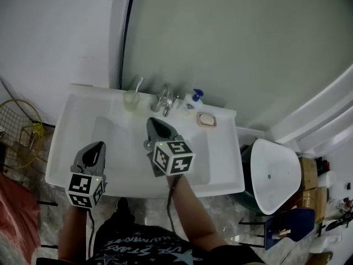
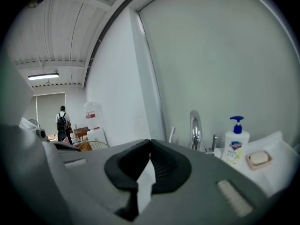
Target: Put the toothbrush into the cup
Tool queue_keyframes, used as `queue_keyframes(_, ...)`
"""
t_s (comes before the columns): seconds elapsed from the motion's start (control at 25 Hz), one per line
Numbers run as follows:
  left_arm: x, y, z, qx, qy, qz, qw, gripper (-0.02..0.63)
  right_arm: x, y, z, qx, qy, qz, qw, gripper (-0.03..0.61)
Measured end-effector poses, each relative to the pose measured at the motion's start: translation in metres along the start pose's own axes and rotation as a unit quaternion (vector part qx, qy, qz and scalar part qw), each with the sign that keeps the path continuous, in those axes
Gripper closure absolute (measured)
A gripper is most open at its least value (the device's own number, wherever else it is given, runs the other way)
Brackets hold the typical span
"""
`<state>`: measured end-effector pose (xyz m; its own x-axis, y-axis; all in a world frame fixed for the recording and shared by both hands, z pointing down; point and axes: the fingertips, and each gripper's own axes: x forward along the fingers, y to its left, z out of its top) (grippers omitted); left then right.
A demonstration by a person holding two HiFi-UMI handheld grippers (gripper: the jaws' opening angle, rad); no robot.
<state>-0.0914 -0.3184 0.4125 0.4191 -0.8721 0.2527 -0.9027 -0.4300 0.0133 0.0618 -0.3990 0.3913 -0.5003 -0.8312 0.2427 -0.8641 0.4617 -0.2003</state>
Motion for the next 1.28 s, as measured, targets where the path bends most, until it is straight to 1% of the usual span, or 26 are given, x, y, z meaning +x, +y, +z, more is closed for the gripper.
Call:
queue_keyframes(0.4,-0.041,-0.054,-0.01,0.002,-0.002,0.003,1.0,0.606,-0.073,-0.006,-0.02,-0.007,0.002,-0.002,1.0,0.574)
queue_keyframes(0.72,-0.068,-0.093,-0.02,0.003,-0.004,-0.001,1.0,0.606,-0.129,-0.01,-0.039,-0.003,0.002,-0.011,1.0,0.574)
queue_keyframes(1.28,-0.13,-0.144,-0.043,-0.005,-0.002,0.005,1.0,0.606,-0.225,0.005,-0.078,0.011,-0.005,-0.019,1.0,0.574)
